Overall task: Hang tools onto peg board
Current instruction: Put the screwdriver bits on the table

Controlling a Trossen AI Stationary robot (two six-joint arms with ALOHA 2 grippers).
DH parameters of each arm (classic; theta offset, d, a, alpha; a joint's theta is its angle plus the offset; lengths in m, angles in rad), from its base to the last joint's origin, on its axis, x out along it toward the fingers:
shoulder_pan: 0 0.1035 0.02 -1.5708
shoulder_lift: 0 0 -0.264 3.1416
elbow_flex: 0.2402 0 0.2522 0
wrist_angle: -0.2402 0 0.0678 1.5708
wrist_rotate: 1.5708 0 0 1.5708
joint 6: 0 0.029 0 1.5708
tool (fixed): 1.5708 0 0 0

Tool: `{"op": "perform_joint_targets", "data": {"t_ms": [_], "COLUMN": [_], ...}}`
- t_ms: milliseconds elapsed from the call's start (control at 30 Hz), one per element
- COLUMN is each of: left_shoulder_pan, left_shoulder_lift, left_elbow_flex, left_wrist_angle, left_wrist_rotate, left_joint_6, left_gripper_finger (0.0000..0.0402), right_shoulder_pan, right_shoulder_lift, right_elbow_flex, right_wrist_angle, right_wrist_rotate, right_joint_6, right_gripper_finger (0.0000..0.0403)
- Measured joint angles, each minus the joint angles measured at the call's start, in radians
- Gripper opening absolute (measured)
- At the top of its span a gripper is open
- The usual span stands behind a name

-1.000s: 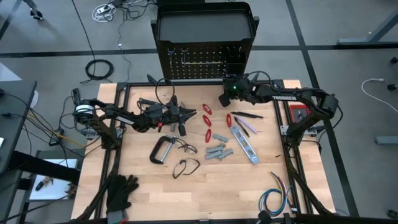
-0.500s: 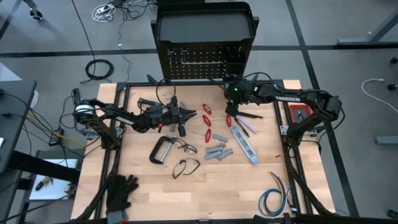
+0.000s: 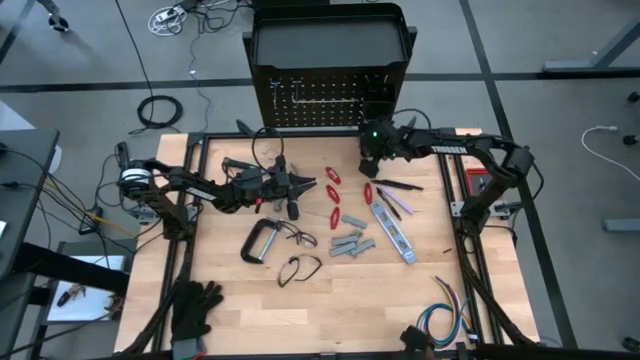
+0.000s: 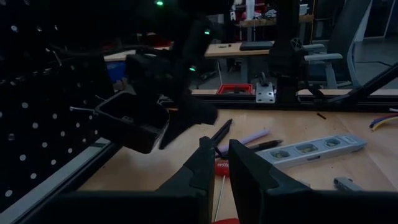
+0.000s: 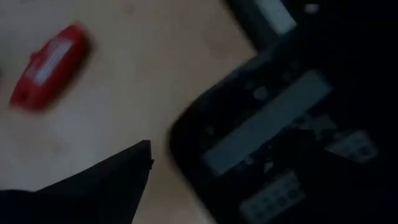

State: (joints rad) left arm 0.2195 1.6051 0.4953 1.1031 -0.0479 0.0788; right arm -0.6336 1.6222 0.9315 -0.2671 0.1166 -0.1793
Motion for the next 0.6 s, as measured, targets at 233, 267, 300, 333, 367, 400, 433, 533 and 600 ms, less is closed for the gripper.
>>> {"op": "perform_joint_targets", "data": {"t_ms": [233,267,300,333,367,400,433,533,600], "left_shoulder_pan": [0.001,0.001,0.001,0.001,0.001,0.001,0.001,0.001,0.001], "left_shoulder_lift": [0.0,0.0,0.0,0.0,0.0,0.0,0.0,0.0,0.0], "left_elbow_flex": [0.0,0.0,0.0,0.0,0.0,0.0,0.0,0.0,0.0], "left_wrist_angle": [-0.002,-0.003,-0.002,-0.002,-0.003,-0.003,-0.002,-0.004,-0.005], "left_wrist_rotate": [0.0,0.0,0.0,0.0,0.0,0.0,0.0,0.0,-0.001], "left_joint_6": [0.001,0.002,0.009,0.018,0.023,0.025,0.025,0.026,0.025], "left_gripper_finger": [0.0047,0.0047,0.0047,0.0047,0.0047,0.0047,0.0047,0.0047,0.0047], "right_shoulder_pan": [-0.075,-0.076,-0.075,-0.075,-0.074,-0.073,-0.07,-0.062,-0.055], "right_shoulder_lift": [0.028,0.031,0.036,0.039,0.042,0.046,0.054,0.061,0.056], "right_elbow_flex": [0.017,0.017,0.017,0.017,0.017,0.017,0.017,0.016,0.016], "right_wrist_angle": [0.007,0.005,0.012,0.017,0.019,0.027,0.044,0.061,0.073], "right_wrist_rotate": [-0.122,-0.137,-0.151,-0.172,-0.192,-0.209,-0.237,-0.259,-0.267], "right_joint_6": [0.11,0.11,0.108,0.102,0.099,0.098,0.092,0.06,0.032], "right_gripper_finger": [0.0375,0.0375,0.0375,0.0375,0.0375,0.0375,0.0375,0.0373,0.0371]}}
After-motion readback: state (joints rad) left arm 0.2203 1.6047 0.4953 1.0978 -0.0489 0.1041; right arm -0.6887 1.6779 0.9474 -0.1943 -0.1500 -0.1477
